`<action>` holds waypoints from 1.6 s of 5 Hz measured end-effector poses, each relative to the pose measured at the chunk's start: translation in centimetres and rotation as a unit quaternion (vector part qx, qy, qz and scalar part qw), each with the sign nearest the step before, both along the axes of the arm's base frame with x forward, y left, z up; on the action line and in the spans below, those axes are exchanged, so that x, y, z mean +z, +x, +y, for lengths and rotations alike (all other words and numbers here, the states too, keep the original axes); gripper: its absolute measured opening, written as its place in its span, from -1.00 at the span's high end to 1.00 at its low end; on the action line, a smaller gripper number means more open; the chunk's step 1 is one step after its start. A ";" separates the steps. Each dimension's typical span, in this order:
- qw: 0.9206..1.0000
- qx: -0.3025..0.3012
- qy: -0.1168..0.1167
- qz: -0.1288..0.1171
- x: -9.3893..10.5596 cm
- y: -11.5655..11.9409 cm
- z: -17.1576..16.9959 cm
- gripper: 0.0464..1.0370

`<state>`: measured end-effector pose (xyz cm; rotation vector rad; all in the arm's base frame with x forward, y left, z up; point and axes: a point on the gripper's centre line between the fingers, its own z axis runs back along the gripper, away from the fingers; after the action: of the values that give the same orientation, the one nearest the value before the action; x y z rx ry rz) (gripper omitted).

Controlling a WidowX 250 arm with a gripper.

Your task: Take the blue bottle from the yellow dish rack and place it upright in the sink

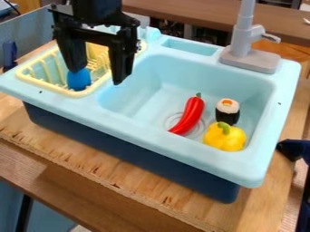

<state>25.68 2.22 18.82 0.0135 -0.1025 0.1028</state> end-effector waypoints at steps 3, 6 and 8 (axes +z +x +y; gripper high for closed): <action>0.994 0.098 0.037 -0.011 0.3 -3.0 1.7 -0.92; 0.988 0.098 0.118 0.012 -0.7 0.9 7.0 -0.92; 0.983 0.107 0.145 0.030 -1.2 3.3 7.9 -0.92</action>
<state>28.98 10.17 17.62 0.3187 -0.0544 0.3025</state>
